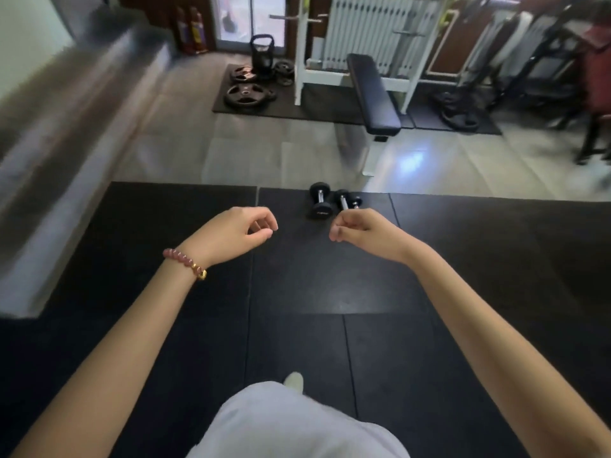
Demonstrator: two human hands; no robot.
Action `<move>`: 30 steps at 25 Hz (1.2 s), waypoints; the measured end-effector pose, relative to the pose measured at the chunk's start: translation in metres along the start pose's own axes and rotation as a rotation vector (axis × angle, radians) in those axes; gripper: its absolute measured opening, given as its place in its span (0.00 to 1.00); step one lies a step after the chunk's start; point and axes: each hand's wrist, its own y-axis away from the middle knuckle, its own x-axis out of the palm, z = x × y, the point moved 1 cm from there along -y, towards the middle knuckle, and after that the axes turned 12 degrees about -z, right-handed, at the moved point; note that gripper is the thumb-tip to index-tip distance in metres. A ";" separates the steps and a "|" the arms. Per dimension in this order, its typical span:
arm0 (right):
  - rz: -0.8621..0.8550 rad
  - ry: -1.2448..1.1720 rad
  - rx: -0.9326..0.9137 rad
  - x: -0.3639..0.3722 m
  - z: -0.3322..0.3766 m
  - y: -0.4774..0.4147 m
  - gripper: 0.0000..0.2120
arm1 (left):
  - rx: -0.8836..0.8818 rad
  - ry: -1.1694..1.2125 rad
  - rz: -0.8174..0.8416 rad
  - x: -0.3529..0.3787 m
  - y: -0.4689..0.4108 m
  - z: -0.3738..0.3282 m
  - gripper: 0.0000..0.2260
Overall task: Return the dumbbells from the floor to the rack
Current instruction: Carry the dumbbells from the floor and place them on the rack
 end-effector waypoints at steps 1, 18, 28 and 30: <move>0.000 -0.003 0.017 -0.013 -0.011 -0.016 0.06 | -0.001 0.013 0.011 0.005 -0.025 -0.003 0.04; 0.013 -0.161 0.147 -0.263 -0.268 -0.284 0.09 | -0.099 0.076 0.102 0.161 -0.400 -0.102 0.05; 0.026 -0.335 0.149 -0.270 -0.295 -0.524 0.09 | -0.138 0.120 -0.003 0.155 -0.601 -0.039 0.06; 0.006 -0.324 0.177 -0.268 -0.302 -0.577 0.10 | -0.148 0.149 0.014 0.155 -0.650 -0.017 0.08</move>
